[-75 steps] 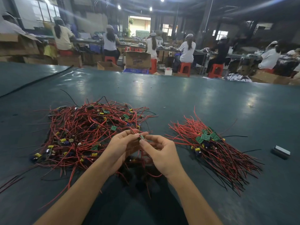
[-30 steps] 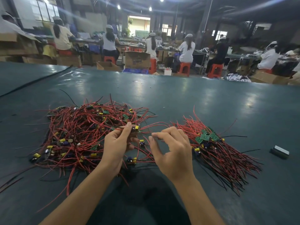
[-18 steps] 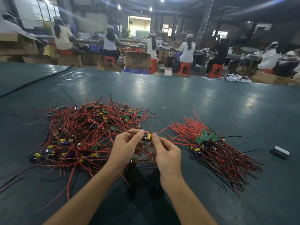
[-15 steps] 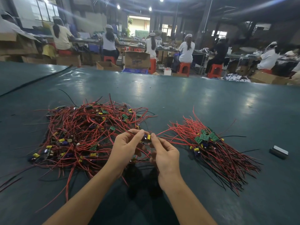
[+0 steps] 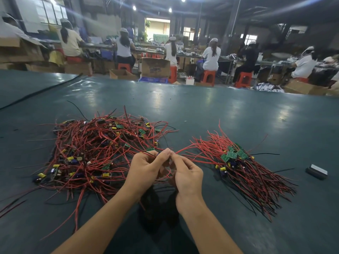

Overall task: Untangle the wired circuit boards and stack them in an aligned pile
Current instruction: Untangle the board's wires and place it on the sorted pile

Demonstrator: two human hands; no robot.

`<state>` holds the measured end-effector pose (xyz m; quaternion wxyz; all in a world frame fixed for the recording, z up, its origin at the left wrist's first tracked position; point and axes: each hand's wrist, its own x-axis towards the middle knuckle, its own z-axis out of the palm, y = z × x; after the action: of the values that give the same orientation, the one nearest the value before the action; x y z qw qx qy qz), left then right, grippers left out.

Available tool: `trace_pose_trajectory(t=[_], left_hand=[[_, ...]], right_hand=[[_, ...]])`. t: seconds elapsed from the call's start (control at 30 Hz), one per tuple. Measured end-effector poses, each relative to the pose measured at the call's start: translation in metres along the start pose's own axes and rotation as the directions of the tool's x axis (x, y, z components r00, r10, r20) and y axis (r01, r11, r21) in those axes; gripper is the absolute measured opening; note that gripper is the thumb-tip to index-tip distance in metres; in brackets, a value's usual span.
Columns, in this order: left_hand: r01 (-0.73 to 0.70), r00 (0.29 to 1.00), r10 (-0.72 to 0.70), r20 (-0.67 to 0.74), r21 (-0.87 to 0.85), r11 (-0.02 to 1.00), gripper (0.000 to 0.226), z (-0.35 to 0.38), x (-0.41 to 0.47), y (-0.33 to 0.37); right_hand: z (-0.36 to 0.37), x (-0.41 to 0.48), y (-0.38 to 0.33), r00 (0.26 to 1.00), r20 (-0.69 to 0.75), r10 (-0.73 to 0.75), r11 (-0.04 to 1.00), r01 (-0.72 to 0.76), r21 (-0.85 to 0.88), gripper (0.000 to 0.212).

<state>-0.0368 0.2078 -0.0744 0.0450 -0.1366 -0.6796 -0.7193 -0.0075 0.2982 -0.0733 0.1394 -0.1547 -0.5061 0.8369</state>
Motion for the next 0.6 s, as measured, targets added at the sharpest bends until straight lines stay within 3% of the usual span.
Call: trace_pose_trajectory(t=[0.27,0.4,0.6], left_hand=[[0.021,1.000,-0.022,-0.020,-0.040,0.999,0.040,0.001,-0.001,-0.004],[0.021,0.997,-0.026,-0.079,-0.061,0.998,0.040,-0.003,0.003,-0.003],[0.017,0.997,-0.021,-0.070,-0.070,0.997,0.044,-0.001,0.003,-0.001]], right_hand=[[-0.006,0.011,-0.009,0.986,-0.145,0.085,0.996,-0.084,0.014,0.024],[-0.015,0.021,-0.017,0.971,-0.227,0.072,0.997,-0.066,0.034,0.037],[-0.022,0.026,-0.021,0.971,-0.237,-0.020,1.000,0.016,-0.017,0.032]])
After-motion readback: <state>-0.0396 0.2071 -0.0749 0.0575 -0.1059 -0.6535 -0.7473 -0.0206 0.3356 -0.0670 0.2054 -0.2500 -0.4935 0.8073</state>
